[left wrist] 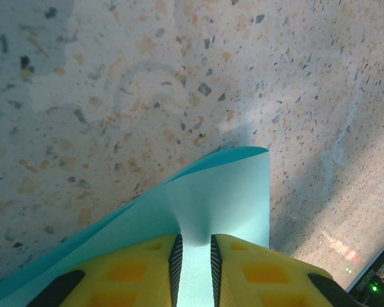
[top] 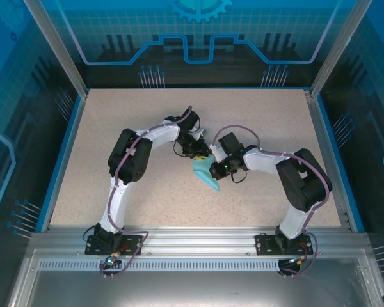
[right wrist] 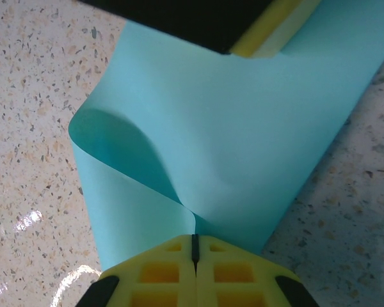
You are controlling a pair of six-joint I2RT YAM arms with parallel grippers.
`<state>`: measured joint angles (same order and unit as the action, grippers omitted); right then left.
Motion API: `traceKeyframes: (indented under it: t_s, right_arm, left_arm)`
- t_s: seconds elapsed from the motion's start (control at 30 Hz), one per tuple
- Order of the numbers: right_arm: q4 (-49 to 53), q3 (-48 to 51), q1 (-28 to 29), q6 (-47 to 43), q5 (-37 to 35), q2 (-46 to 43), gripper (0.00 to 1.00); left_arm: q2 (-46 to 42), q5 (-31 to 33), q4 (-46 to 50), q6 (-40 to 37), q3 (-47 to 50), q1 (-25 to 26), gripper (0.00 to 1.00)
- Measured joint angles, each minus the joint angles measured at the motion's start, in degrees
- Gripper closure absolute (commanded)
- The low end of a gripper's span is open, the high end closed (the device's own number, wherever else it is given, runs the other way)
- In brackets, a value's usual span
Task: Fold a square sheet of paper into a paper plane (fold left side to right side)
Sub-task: Third fold the triangle at the center of the table.
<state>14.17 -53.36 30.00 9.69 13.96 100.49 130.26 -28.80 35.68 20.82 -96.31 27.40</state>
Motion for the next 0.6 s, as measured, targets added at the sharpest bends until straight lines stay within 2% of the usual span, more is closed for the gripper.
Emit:
traceKeyframes:
  t_s: [0.6]
  right_arm:
    - [1.6, -1.2, -0.4, 0.4, 0.1, 1.5, 1.0]
  left_arm:
    - [0.0, 0.0, 0.0, 0.0, 0.0, 0.0, 0.75]
